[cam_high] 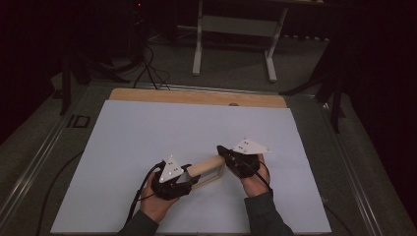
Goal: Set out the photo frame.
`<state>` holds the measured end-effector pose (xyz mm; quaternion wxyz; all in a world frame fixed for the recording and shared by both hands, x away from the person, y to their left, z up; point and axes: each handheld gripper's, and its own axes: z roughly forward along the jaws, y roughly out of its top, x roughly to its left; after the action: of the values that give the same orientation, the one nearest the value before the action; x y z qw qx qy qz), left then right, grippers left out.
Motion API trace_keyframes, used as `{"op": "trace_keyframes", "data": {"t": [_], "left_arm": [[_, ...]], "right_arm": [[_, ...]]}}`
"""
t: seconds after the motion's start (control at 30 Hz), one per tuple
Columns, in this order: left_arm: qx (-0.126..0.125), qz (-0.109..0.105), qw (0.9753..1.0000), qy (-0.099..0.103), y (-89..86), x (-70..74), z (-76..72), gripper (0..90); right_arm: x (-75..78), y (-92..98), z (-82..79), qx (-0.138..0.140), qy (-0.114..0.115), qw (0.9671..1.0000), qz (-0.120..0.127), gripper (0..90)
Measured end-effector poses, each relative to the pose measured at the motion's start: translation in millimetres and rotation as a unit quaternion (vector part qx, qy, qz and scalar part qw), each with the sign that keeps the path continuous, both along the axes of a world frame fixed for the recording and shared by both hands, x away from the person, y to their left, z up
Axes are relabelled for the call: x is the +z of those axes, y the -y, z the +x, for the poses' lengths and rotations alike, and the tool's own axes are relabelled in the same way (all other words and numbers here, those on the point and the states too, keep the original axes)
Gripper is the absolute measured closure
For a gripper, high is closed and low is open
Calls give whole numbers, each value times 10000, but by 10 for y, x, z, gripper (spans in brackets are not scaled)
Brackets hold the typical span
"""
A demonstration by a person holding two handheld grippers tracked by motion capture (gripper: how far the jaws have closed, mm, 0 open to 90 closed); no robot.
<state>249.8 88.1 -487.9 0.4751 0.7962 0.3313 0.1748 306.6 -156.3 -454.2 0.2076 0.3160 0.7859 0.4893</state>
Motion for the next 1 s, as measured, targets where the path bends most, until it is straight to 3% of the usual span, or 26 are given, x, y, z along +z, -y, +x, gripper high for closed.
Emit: {"op": "trace_keyframes", "data": {"t": [0.23,0.77,1.0], "left_arm": [[195,-28,9998,-95,-37,-16,50,517],[304,-55,9994,-146,-53,-29,80,511],[316,-70,9994,-157,-69,-39,88,526]], "right_arm": [[8,28,-36,-32,-22,10000,-23,899],[42,70,-129,22,-31,9998,-172,896],[74,121,-156,107,-118,9999,-6,761]]}}
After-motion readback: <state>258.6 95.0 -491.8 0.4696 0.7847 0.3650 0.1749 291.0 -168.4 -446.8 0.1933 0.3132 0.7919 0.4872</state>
